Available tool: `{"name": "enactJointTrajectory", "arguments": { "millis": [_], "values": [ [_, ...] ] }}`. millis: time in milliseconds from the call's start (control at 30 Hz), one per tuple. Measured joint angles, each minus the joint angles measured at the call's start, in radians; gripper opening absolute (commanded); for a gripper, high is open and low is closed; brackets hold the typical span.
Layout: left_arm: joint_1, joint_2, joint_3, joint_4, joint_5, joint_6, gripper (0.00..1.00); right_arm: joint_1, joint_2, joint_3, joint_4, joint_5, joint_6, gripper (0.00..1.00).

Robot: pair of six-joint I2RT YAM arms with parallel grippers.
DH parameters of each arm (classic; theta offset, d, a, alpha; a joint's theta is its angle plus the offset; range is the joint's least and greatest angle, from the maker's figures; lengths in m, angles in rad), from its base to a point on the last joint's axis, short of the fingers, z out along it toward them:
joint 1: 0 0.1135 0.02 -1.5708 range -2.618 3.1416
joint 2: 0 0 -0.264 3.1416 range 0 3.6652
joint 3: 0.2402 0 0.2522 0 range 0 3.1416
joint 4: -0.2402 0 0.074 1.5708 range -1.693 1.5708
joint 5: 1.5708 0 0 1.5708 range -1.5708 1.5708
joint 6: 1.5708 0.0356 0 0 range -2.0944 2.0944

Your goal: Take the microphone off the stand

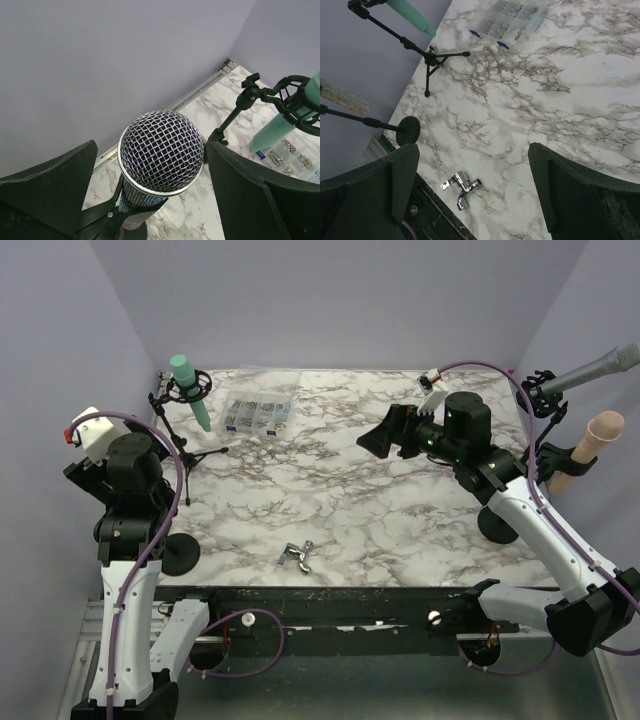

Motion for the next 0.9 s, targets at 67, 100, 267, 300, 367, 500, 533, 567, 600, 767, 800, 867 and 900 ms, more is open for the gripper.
{"name": "enactJointTrajectory", "arguments": {
  "millis": [67,100,267,300,367,500,533,567,600,767,800,867,900],
  "values": [
    [0.003,0.001,-0.013,0.008,0.0,-0.005,0.81,0.0,0.0,0.0,0.0,-0.01,0.0,1.0],
    [0.005,0.002,-0.018,0.01,0.001,-0.008,0.79,0.0,0.0,0.0,0.0,-0.015,0.0,1.0],
    [0.008,0.001,-0.044,0.029,0.003,-0.02,0.63,0.0,0.0,0.0,0.002,-0.039,0.008,1.0],
    [0.008,-0.001,-0.052,0.033,0.006,-0.02,0.59,0.0,0.0,0.0,0.004,-0.043,0.01,1.0],
    [0.008,-0.01,-0.071,0.043,0.014,-0.018,0.48,0.0,0.0,0.0,0.01,-0.049,0.014,1.0],
    [0.008,-0.036,-0.094,0.06,0.037,0.011,0.36,0.0,0.0,0.0,0.015,-0.056,0.019,1.0],
    [0.01,-0.048,-0.102,0.066,0.051,0.023,0.34,0.0,0.0,0.0,0.015,-0.058,0.019,1.0],
    [0.013,-0.065,-0.112,0.078,0.077,0.033,0.29,0.0,-0.001,0.0,0.015,-0.058,0.019,1.0],
    [0.013,-0.076,-0.117,0.081,0.1,0.042,0.26,0.0,-0.001,0.0,0.015,-0.059,0.019,1.0],
    [0.013,-0.116,-0.126,0.095,0.234,0.085,0.16,0.0,-0.01,0.0,0.017,-0.06,0.02,1.0],
    [0.013,-0.121,-0.126,0.096,0.27,0.095,0.13,0.0,-0.012,-0.001,0.019,-0.06,0.02,1.0],
    [0.013,-0.127,-0.126,0.1,0.343,0.116,0.06,0.0,-0.013,-0.001,0.02,-0.061,0.021,1.0],
    [0.013,-0.127,-0.126,0.101,0.371,0.126,0.04,0.0,-0.013,-0.003,0.021,-0.063,0.022,1.0]
  ]
}}
